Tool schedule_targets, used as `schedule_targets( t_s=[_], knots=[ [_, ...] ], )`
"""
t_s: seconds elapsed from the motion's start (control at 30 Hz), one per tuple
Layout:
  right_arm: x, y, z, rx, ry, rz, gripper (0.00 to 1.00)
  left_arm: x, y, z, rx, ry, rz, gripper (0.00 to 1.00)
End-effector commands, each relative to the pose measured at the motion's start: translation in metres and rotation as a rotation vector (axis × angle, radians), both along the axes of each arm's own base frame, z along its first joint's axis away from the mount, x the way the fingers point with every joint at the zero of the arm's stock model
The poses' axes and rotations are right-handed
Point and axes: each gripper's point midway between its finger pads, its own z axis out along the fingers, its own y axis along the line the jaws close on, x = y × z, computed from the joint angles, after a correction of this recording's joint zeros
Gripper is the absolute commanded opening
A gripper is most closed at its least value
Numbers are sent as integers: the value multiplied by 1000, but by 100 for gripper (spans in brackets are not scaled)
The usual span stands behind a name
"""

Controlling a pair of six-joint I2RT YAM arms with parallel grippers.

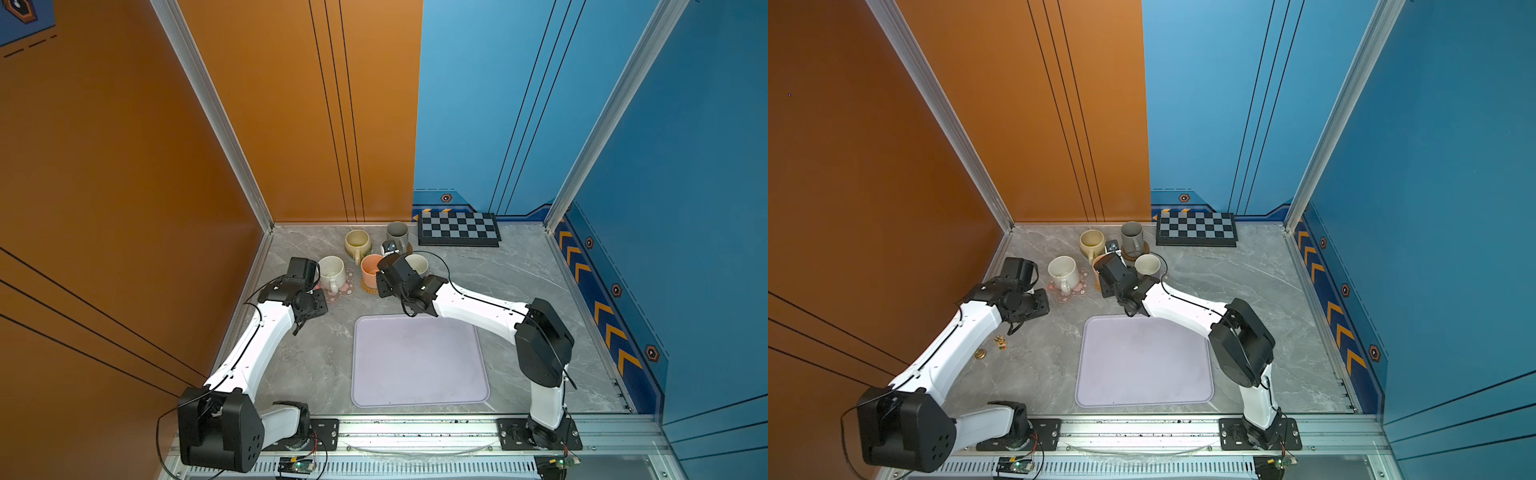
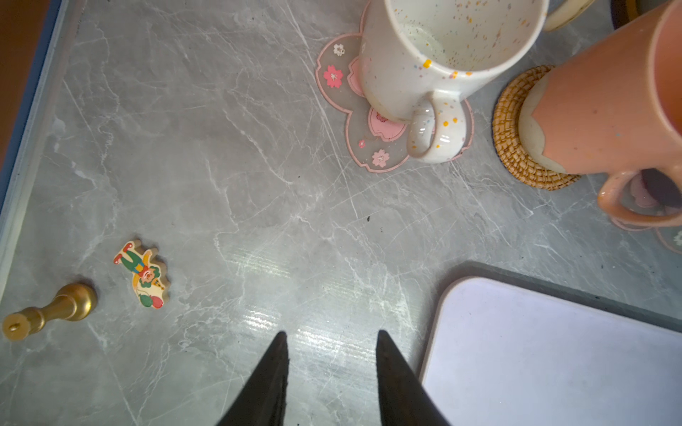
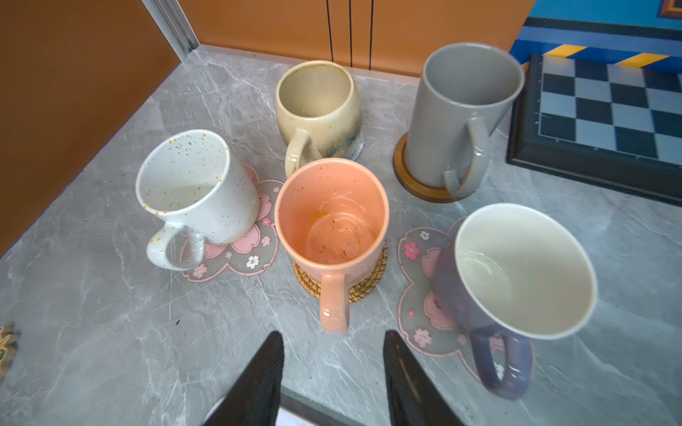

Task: Place cups on coasters
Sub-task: Place the cup on the coaster.

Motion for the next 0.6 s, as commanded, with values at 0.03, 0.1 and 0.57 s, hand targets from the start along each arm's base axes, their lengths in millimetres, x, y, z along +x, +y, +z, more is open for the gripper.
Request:
schedule_targets(
  t_s=[0.03,0.1,0.57],
  knots=[
    [-16,-32,14,-43,-46,-32,47,-14,-3,-2,-10,7,3,40],
    [-23,-47,17,-55,-56,-49,48,-17,-6,-2,-13,2,-1,40],
    [-35,-216,22,-92,-81,-289,55,17,-15,5,153,-68,-25,48]
  ],
)
